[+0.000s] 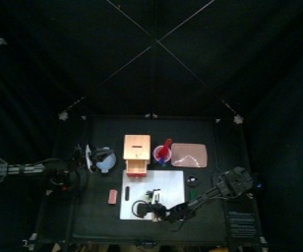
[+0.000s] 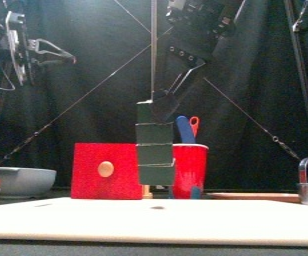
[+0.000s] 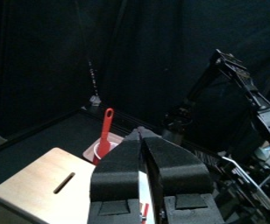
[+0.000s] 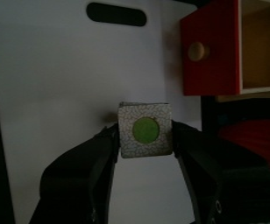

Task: Place sushi on board then cut the sushi with the knife then place the pieces on the plate
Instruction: Cut the sushi into 4 pieces

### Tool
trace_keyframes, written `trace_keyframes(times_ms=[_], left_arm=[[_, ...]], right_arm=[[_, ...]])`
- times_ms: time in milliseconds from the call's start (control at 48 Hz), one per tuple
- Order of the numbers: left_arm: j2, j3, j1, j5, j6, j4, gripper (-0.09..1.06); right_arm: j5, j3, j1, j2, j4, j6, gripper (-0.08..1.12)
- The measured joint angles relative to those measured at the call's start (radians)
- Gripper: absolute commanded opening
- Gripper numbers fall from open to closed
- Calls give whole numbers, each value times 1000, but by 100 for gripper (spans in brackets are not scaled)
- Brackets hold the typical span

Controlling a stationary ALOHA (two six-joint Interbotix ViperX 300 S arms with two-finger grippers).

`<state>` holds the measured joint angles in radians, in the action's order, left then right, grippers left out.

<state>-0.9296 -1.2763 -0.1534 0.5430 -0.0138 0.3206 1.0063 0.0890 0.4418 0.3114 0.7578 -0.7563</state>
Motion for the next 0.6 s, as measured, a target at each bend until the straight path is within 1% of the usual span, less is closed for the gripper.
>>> trace_keyframes(times_ms=[42, 125, 188, 333, 604], left_arm=[[0, 0, 18, 0, 0, -21, 34], [0, 2, 41, 2, 0, -52, 34], [0, 0, 52, 2, 0, -61, 34], [0, 0, 54, 2, 3, -66, 34], [0, 2, 52, 6, 2, -75, 34]], right_arm=[[9, 0, -2, 0, 2, -2, 81], [72, 0, -5, 0, 3, 8, 81], [117, -2, -8, 3, 6, 8, 81], [133, -17, -11, 31, 15, -2, 81], [130, -74, -8, 41, 6, -46, 81]])
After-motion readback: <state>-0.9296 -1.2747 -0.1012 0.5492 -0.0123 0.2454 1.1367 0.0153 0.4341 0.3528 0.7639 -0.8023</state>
